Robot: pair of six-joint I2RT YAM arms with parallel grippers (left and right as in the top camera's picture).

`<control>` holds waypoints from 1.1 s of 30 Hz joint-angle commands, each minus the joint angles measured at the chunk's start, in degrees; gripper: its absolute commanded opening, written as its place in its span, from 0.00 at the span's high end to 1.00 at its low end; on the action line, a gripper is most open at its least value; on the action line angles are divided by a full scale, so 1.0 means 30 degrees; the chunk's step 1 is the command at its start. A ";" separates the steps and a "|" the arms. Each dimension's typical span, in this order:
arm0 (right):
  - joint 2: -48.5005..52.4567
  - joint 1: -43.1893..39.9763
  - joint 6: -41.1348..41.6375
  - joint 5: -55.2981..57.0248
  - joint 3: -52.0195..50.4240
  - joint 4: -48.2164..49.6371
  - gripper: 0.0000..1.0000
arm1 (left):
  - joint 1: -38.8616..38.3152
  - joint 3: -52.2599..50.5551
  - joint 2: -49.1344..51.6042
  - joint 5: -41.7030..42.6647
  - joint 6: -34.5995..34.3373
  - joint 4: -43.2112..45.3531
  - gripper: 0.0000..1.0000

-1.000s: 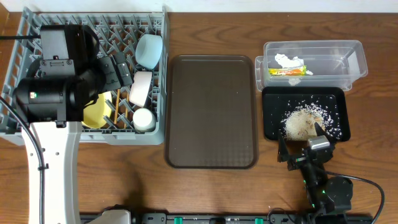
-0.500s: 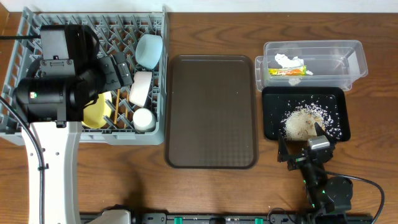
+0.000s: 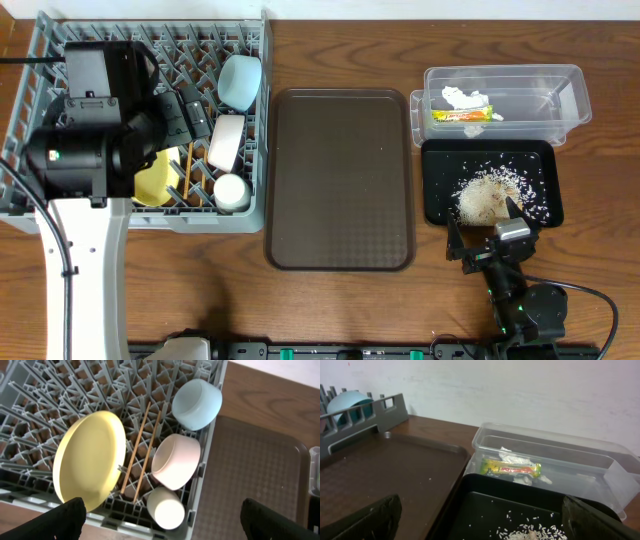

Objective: Sort waste into correct bins and load items into the dishwasher

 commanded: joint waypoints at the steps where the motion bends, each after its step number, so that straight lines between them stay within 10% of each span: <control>1: -0.0131 -0.0175 -0.0248 -0.0066 -0.0015 -0.0073 0.01 | 0.0015 -0.1333 -0.1508 -0.0335 0.0882 0.1107 0.01; 33: -0.0131 -0.0175 -0.0248 -0.0073 -0.0015 -0.0080 0.01 | -0.0379 -2.9398 -2.3533 0.0284 0.3810 2.3270 0.01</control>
